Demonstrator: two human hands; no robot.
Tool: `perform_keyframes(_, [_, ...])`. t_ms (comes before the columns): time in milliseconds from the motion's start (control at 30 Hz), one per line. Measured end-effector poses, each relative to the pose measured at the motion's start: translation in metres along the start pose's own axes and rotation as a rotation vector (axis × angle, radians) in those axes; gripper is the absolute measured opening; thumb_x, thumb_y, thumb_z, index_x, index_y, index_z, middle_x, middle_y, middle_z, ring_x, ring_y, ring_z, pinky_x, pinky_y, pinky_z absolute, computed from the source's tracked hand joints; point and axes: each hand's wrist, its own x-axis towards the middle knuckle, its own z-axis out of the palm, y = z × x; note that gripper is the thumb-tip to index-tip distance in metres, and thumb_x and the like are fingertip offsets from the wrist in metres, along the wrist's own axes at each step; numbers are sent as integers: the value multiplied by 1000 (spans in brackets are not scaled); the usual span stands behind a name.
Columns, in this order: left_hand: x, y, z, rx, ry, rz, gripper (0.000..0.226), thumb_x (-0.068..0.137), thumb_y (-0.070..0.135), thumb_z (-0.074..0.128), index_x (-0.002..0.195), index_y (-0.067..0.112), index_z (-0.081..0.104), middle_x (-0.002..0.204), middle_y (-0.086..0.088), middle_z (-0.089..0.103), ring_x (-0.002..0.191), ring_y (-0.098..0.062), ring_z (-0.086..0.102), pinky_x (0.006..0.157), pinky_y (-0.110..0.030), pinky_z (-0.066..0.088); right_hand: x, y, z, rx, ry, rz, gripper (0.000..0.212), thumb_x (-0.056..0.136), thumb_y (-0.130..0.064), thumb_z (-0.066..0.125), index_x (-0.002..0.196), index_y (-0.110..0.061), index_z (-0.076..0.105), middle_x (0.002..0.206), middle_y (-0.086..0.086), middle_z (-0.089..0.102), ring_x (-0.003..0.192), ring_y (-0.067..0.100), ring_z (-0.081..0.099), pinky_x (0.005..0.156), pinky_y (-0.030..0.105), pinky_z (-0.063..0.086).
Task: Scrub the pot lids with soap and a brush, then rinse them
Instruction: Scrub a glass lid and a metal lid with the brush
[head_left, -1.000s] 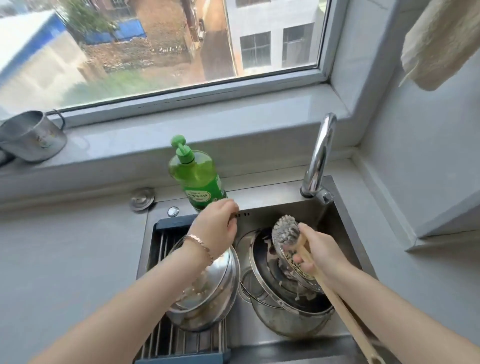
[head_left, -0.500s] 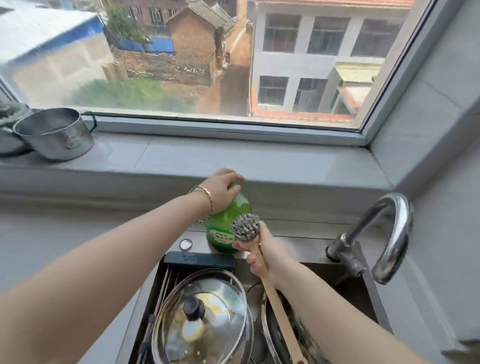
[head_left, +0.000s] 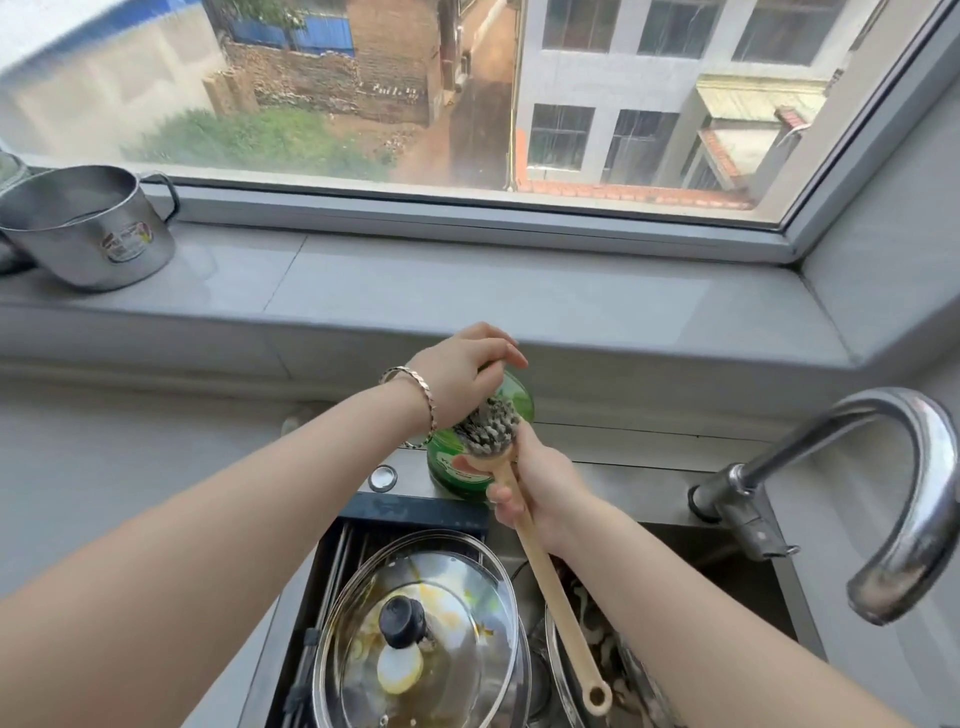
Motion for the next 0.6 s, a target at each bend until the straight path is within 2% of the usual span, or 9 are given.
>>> perform_keyframes(133, [-1, -6, 3, 0, -7, 18, 31, 96, 12, 38, 110, 21, 64, 128, 7, 47, 119, -11, 46, 104, -29, 34, -2, 2, 1, -8, -9, -11, 41, 99, -43, 33, 104, -7, 53, 73, 12, 70, 29, 9, 33, 28, 12, 22])
perform_keyframes(233, [0, 0, 0, 131, -32, -33, 34, 98, 21, 33, 124, 27, 56, 137, 9, 42, 124, -15, 45, 103, -33, 35, -10, 6, 2, -31, -15, -27, 39, 100, -42, 33, 103, -9, 53, 69, 10, 70, 29, 9, 31, 29, 10, 21])
perform_keyframes(300, [-1, 8, -6, 260, -35, -54, 39, 100, 29, 29, 138, 29, 41, 148, 9, 33, 140, -18, 26, 110, -39, 27, -19, 11, 0, -67, -18, -48, 37, 99, -41, 33, 99, -11, 55, 74, 11, 70, 30, 9, 31, 31, 10, 20])
perform_keyframes(333, [-5, 11, -8, 275, 4, -61, 42, 101, 31, 29, 142, 28, 34, 151, 8, 29, 143, -18, 17, 113, -42, 22, -24, 16, -2, -98, -13, -63, 37, 99, -41, 34, 99, -11, 56, 78, 12, 70, 30, 10, 31, 31, 11, 20])
perform_keyframes(400, [-27, 15, -4, 113, 187, -109, 46, 100, 29, 34, 146, 22, 27, 152, 2, 29, 144, -17, 15, 114, -38, 20, -34, 27, -10, -176, 7, -94, 38, 98, -42, 37, 102, -11, 59, 84, 14, 71, 31, 11, 31, 32, 12, 21])
perform_keyframes(500, [-88, 12, 25, -248, 454, -332, 50, 98, 20, 42, 145, 13, 27, 151, -4, 30, 139, -16, 25, 110, -26, 19, -47, 51, -26, -327, 81, -124, 41, 95, -41, 42, 99, -5, 61, 82, 13, 72, 31, 13, 35, 32, 13, 22])
perform_keyframes(600, [-160, -1, 67, -359, 431, -774, 56, 93, 12, 49, 144, 9, 25, 150, -10, 26, 136, -23, 29, 109, -31, 24, -59, 77, -41, -486, 157, -118, 37, 94, -42, 46, 91, -8, 61, 78, 12, 67, 32, 13, 42, 32, 14, 24])
